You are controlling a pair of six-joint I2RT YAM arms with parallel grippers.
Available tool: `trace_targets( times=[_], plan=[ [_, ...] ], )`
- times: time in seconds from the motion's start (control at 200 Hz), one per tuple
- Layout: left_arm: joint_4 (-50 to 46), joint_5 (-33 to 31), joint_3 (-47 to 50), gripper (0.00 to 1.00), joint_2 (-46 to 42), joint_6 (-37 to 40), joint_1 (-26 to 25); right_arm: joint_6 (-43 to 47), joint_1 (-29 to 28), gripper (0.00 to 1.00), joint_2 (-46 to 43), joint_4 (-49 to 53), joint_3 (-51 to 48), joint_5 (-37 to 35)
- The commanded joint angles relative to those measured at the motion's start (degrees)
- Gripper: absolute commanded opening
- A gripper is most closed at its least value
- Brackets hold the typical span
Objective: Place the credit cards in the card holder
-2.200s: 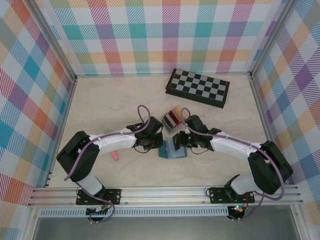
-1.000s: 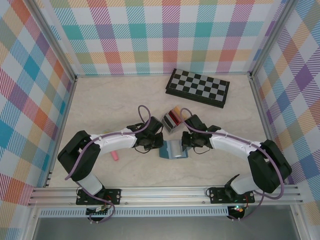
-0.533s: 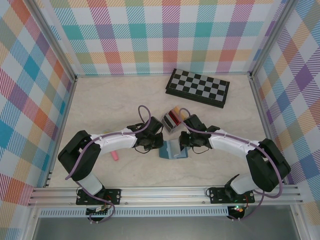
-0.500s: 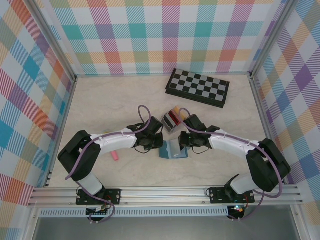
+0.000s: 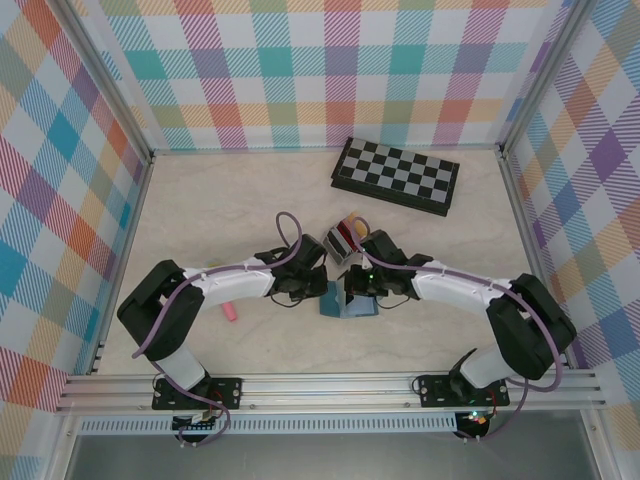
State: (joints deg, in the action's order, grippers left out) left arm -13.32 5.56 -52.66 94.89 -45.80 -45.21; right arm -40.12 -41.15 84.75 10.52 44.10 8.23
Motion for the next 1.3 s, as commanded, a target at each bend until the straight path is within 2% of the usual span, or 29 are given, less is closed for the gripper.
trace_targets(
  times=[0.0,0.25,0.465,0.525,0.66,0.96,1.11,1.21,1.295],
  plan=[
    [0.75,-0.45,1.57,0.01,-0.27,-1.23,0.66,-2.76,-0.69,0.1,1.77,-3.84,0.15,1.79],
    [0.93,-0.99,3.06,0.04,-1.04,-1.56,1.22,-5.89,-0.69,0.1,3.11,-6.74,-2.86,1.0],
    [1.28,-0.91,3.19,0.04,-0.18,-1.66,1.27,-2.89,-0.69,0.11,-0.56,-6.52,-1.33,3.8],
    [1.28,-0.99,3.13,0.05,-0.23,-1.75,1.27,-2.82,-0.78,0.11,-1.61,-3.6,-0.63,1.22],
    [1.02,-1.86,3.66,0.16,-2.01,-1.95,1.33,-1.5,-0.73,0.1,0.18,2.85,1.26,-2.75],
    [0.86,-2.58,5.87,0.38,-8.12,-2.82,1.37,-4.19,-0.79,0.1,3.87,-2.31,-0.37,0.08],
    [3.77,-1.8,8.16,0.55,-11.44,-3.93,1.43,-4.27,-0.78,0.09,5.47,-2.03,0.65,0.93],
    [6.14,0.1,8.75,0.65,-11.17,-3.89,1.38,-4.74,-0.78,0.09,5.95,-1.69,0.62,0.59],
    [7.01,2.16,8.05,0.67,-9.04,-3.77,1.37,-4.88,-0.78,0.09,6.3,-1.36,0.78,0.43]
  ],
)
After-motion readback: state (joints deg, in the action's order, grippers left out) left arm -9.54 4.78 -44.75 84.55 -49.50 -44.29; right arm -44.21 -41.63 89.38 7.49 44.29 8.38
